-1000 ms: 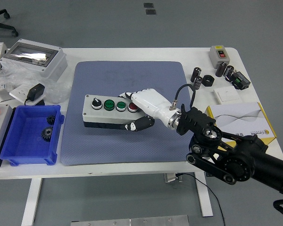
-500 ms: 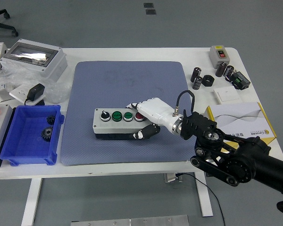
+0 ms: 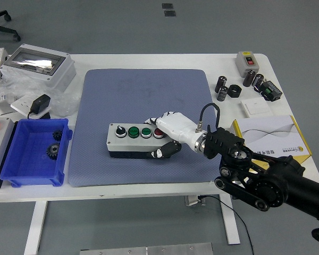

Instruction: Pick up the button,place it on the desk,press the button,press the button

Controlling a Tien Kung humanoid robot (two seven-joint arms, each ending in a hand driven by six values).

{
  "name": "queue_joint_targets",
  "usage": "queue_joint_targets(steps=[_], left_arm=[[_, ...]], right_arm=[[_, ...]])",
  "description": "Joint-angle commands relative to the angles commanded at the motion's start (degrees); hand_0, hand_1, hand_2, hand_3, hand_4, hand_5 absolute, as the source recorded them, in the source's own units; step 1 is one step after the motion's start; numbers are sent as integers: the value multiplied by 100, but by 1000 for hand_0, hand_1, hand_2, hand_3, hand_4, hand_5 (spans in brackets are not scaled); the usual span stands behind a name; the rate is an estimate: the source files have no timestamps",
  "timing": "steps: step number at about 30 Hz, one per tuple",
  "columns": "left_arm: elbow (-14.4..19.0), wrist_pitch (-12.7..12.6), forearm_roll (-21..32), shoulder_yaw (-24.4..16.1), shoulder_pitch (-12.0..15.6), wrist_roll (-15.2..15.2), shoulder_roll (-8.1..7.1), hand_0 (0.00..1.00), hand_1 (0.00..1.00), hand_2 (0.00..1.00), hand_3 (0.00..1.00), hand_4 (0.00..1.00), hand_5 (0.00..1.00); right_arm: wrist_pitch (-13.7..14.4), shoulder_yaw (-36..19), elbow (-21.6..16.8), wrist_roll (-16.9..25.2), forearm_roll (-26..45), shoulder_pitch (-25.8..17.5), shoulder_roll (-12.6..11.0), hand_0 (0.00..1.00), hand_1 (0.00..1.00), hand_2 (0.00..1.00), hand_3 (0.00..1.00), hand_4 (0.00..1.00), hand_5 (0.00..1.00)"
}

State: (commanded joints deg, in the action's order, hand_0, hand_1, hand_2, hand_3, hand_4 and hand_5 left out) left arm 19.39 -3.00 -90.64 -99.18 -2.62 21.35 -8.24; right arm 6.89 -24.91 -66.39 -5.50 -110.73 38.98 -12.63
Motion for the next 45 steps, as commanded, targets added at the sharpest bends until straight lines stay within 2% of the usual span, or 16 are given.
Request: queue_joint_targets(steps=[2,3,8,9,14,15,19,32,44,45], left_arm=[[-1,3,26,-3,-2,-70,-2,633,534,510,615,355,86],[0,11,30,-8,-5,-95,-4,633,533,510,614,349,85],[3,27,26,-17,-12,-114,-8,633,533,510,614,349,85],[4,29,27,-16,-13,-112,-7,633,531,508,614,344,79],[9,30,54,5,-11,-91,-4,633,531,508,614,344,79],[12,31,56,6,-10,-85,-6,632,529,505,612,336,71],[15,37,67,8,0,-85,-16,632,529,505,612,336,71],[16,124,61,-36,32,-139,-23,632,516,500,609,285,35],[14,212,90,-53,45,-187,-15,628,509,492,604,248,2],[13,217,90,-53,46,-190,-14,610,502,488,600,211,2]], right_arm=[[-9,-26,4,-3,-8,-18,6,889,790,765,718,206,141],[-11,-38,6,-4,-10,-26,8,919,823,813,846,354,80],[-14,-70,15,-20,11,-48,10,919,823,813,846,354,80],[-23,-76,18,-30,24,-55,10,929,838,829,885,529,100],[-82,-94,31,-82,138,-94,10,929,838,829,885,529,100],[-109,-101,25,-90,160,-100,8,939,856,852,906,590,103],[-305,-166,-8,-105,303,-153,2,939,856,852,906,590,103],[-697,-508,-208,-48,947,-339,-46,933,853,857,928,609,114],[-678,-592,-200,-62,1007,-373,-46,927,873,887,963,621,109],[-655,-589,-196,-73,988,-373,-47,939,920,946,998,645,127]])
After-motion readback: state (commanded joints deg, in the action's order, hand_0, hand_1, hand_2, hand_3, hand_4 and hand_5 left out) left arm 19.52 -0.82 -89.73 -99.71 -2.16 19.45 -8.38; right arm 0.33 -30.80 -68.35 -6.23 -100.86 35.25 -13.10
